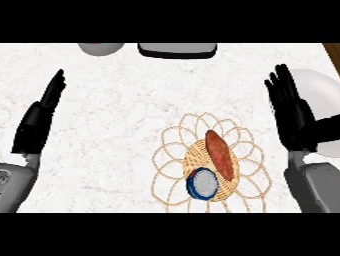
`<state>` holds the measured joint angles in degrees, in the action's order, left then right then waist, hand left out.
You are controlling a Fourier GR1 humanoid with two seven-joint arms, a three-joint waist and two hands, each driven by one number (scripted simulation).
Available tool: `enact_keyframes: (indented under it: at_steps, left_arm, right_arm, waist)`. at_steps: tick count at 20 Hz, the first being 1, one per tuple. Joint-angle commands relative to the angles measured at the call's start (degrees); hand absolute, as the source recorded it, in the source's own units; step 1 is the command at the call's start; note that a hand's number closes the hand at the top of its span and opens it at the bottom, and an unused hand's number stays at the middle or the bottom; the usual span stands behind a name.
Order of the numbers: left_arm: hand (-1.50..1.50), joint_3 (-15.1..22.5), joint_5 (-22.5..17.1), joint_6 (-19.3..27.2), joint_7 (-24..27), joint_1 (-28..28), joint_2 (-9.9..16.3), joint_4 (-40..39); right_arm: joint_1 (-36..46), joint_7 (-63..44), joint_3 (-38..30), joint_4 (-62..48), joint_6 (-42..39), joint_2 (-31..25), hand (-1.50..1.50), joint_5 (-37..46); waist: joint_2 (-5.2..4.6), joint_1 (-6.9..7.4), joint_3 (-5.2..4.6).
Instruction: Pick the can from the placemat and place it in the plate
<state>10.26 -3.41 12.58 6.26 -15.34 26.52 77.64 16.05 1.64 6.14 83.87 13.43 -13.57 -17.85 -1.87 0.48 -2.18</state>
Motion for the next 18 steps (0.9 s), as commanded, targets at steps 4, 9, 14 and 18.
enact_keyframes:
  at_steps: [4, 9, 14, 18]
  left_arm:
    - [0.00, -1.56, -7.95, -1.37, -6.27, 8.83, -6.07, -6.14]
    - [0.00, -1.21, -12.62, -1.24, -9.77, 13.06, -11.30, -5.75]
    - [0.00, -0.82, -14.46, -3.18, -12.13, 14.61, -11.16, -3.26]
    - [0.00, 0.88, -13.71, -2.52, -13.41, 15.57, -12.07, 0.43]
  right_arm:
    - [-2.79, -4.21, -2.53, 11.08, 12.90, -5.86, 1.50, 9.96]
    - [-12.72, -8.18, -8.85, 6.51, 25.31, -14.71, 1.50, 23.22]
    - [-24.85, -8.98, -3.44, 26.63, 36.05, -6.38, -1.50, 30.06]
    - [-37.94, -11.01, 5.12, 35.87, 39.61, -3.20, -1.50, 40.88]
  waist:
    - [2.89, -3.10, 1.72]
    - [3.24, -6.69, 1.47]
    - [3.29, -5.22, 1.86]
    - [2.56, -2.94, 1.97]
